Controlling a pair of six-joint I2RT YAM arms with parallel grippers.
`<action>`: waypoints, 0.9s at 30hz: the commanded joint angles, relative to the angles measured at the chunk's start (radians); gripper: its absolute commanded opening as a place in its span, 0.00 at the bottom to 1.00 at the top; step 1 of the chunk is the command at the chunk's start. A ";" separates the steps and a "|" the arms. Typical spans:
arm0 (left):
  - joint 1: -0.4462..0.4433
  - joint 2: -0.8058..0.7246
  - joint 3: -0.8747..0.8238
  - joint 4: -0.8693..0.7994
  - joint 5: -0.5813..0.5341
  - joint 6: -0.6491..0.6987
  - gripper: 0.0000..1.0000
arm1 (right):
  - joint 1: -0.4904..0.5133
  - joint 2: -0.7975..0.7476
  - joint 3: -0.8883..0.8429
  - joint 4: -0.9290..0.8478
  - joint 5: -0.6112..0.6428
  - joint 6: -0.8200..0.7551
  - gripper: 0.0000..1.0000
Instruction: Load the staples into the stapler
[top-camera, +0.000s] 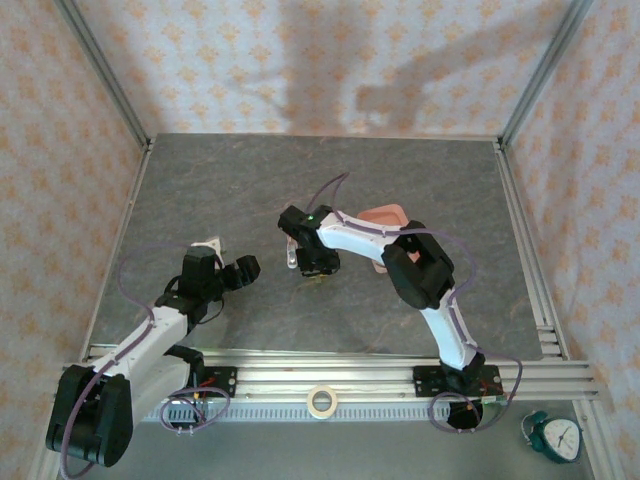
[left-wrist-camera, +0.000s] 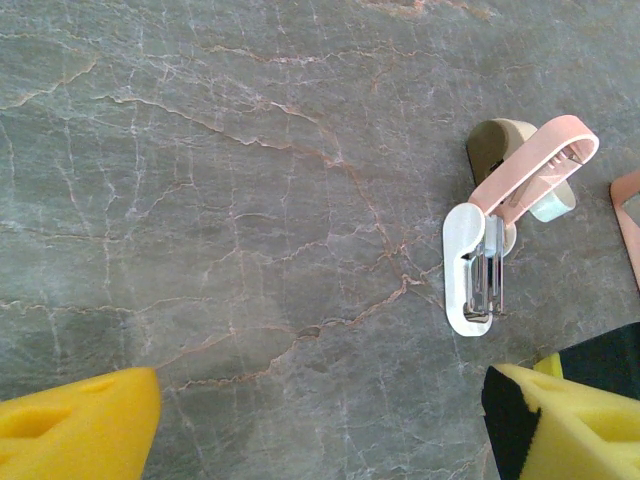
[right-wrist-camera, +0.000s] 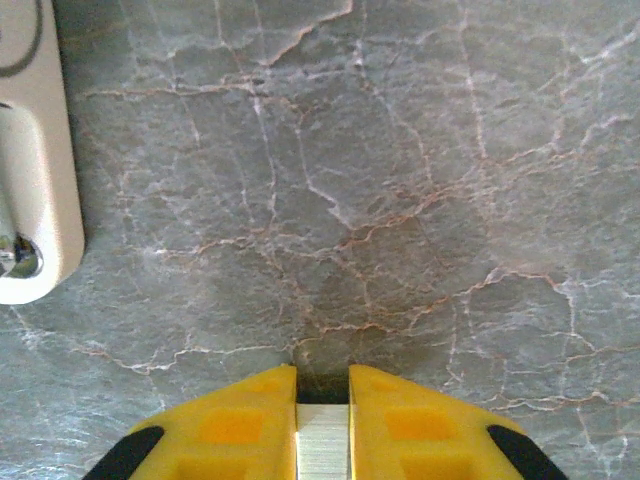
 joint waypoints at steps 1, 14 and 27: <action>0.010 -0.017 -0.003 -0.020 -0.026 0.024 0.85 | 0.006 0.023 -0.005 0.000 0.036 -0.004 0.17; 0.008 0.030 0.030 0.011 0.022 0.037 0.85 | -0.005 -0.167 -0.148 0.152 0.103 0.044 0.14; -0.081 0.212 0.116 0.104 0.060 0.028 0.84 | -0.065 -0.346 -0.345 0.298 0.095 0.081 0.14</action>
